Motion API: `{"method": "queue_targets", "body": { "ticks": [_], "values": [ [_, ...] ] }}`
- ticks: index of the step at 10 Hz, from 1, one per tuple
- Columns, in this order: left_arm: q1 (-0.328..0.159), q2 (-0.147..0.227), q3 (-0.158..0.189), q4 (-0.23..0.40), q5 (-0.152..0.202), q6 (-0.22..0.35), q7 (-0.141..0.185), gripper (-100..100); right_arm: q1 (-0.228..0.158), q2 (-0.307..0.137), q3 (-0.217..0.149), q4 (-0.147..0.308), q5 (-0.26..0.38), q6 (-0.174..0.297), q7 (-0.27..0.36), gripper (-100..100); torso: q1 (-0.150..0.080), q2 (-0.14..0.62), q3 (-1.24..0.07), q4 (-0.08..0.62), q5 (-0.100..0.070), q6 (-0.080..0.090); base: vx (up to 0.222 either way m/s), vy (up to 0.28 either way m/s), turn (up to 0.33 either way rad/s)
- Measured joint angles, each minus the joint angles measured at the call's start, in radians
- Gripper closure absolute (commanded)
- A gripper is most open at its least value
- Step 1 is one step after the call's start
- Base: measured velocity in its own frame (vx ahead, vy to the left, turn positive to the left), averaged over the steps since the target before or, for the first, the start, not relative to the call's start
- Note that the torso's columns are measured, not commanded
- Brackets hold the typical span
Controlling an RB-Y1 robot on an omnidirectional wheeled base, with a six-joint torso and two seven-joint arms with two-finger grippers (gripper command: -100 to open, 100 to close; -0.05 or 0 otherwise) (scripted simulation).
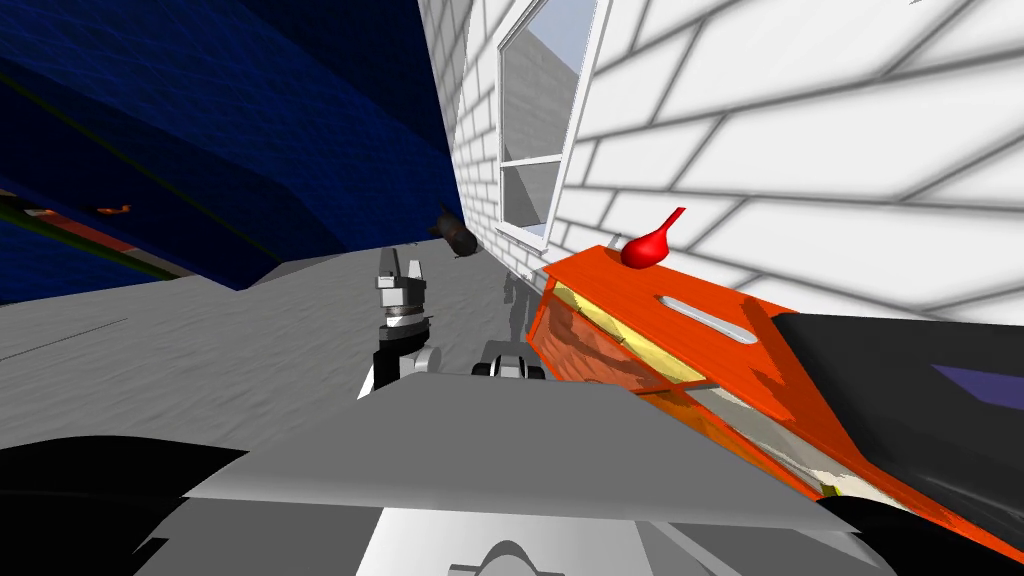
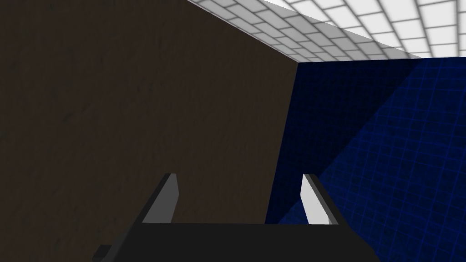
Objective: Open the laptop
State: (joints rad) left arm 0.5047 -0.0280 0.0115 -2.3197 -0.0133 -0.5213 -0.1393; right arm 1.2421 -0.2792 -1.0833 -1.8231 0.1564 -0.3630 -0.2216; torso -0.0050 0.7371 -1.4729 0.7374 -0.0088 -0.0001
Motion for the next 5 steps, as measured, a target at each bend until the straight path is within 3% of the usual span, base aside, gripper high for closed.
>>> {"method": "queue_targets", "body": {
  "ticks": [2, 3, 5],
  "values": [
    [0.000, 0.000, 0.000, 0.000, 0.000, 0.000, 0.000, 0, -0.039, 0.002, 0.027, 0.020, -0.026, 0.010, -0.024, 100, 0.003, -0.002, 0.000, -0.001, -0.001, -0.002, -0.058, -0.007, 0.023],
    [0.000, 0.000, 0.000, 0.000, 0.000, 0.000, 0.000, 0, -0.052, 0.005, 0.039, 0.035, -0.039, 0.006, -0.036, -100, 0.004, -0.002, -0.001, -0.001, 0.000, -0.001, -0.012, -0.009, -0.011],
    [0.000, 0.000, 0.000, 0.000, 0.000, 0.000, 0.000, 0, -0.016, 0.005, 0.025, 0.003, -0.051, 0.015, -0.061, -100, 0.006, -0.003, -0.005, -0.001, 0.008, 0.000, 0.030, -0.017, -0.029]
  ]
}}
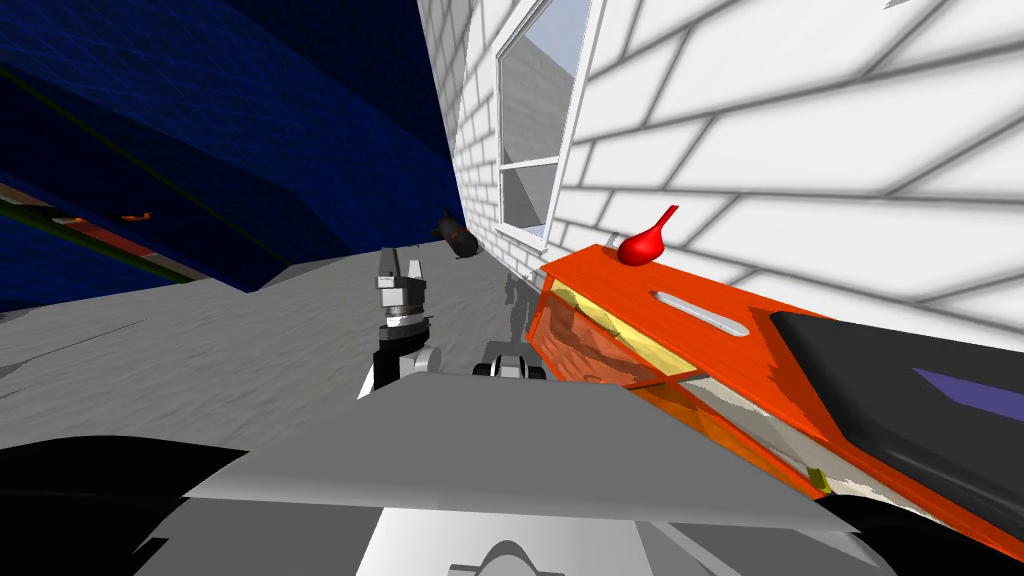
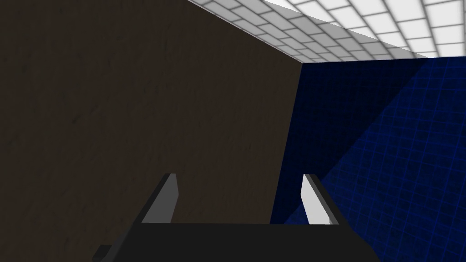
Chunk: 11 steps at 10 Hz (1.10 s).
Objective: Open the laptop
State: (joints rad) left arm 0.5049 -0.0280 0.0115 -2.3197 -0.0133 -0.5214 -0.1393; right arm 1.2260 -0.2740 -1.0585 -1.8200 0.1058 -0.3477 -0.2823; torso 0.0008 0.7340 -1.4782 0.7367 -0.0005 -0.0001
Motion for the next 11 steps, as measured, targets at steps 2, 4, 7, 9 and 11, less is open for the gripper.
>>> {"method": "queue_targets", "body": {
  "ticks": [2, 4, 7, 9, 11],
  "values": [
    [0.000, 0.000, 0.000, 0.000, 0.000, 0.000, 0.000, 0, 0.049, -0.005, -0.023, -0.028, -0.016, 0.004, -0.033, -100, 0.000, 0.003, 0.001, 0.001, 0.001, 0.000, 0.032, -0.015, -0.025],
    [0.000, 0.000, 0.000, 0.000, 0.000, 0.000, 0.000, 0, 0.090, -0.011, -0.043, -0.052, -0.029, 0.007, -0.065, -100, -0.001, 0.005, 0.003, 0.002, 0.000, 0.000, 0.025, -0.015, -0.016],
    [0.000, 0.000, 0.000, 0.000, 0.000, 0.000, 0.000, 0, 0.108, -0.010, -0.051, -0.069, -0.034, 0.013, -0.078, 0, -0.001, 0.005, 0.003, 0.002, 0.000, 0.000, 0.003, -0.002, -0.001],
    [0.000, 0.000, 0.000, 0.000, 0.000, 0.000, 0.000, 0, 0.108, -0.010, -0.051, -0.069, -0.034, 0.013, -0.078, 0, -0.001, 0.004, 0.002, 0.001, 0.001, 0.000, 0.000, 0.000, 0.000],
    [0.000, 0.000, 0.000, 0.000, 0.000, 0.000, 0.000, 0, 0.108, -0.010, -0.051, -0.069, -0.034, 0.013, -0.078, 0, -0.001, 0.004, 0.002, 0.001, 0.000, 0.000, 0.000, 0.000, 0.000]
  ]
}}
